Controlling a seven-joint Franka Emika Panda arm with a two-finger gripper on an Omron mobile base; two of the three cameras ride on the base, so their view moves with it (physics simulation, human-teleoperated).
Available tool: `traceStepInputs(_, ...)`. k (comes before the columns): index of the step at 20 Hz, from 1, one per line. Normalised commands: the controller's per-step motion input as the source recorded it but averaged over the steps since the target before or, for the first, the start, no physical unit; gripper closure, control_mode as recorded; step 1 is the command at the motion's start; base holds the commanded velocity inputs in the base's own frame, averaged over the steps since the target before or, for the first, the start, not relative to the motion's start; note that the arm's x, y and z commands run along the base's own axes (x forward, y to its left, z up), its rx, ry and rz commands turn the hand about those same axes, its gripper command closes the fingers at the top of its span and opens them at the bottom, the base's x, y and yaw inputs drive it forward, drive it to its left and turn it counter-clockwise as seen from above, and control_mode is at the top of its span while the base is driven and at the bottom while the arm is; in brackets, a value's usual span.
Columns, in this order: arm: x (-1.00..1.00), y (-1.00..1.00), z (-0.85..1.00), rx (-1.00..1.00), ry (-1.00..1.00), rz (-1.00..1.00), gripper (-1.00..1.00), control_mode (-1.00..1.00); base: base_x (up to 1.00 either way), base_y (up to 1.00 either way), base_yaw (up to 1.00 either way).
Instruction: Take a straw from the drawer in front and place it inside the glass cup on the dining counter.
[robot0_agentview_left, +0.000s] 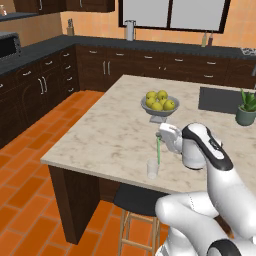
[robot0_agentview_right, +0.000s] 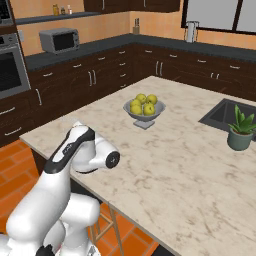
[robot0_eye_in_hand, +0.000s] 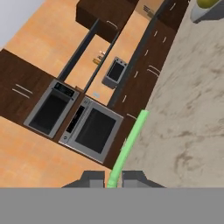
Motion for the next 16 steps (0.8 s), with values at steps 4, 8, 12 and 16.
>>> traceStepInputs(4, 0.11, 0.00, -0.19, 0.05, -0.07, 0.00, 1.00, -1.00, 0.00, 0.00, 0.00)
traceStepInputs(8, 0.14, 0.03, -0.09, 0.07, -0.02, 0.00, 1.00, -1.00, 0.00, 0.00, 0.00)
traceStepInputs(12, 0.16, 0.03, -0.15, 0.05, -0.01, 0.00, 1.00, -1.00, 0.00, 0.00, 0.00)
traceStepInputs(16, 0.20, 0.00, -0.23, 0.03, -0.05, 0.00, 1.00, -1.00, 0.00, 0.00, 0.00)
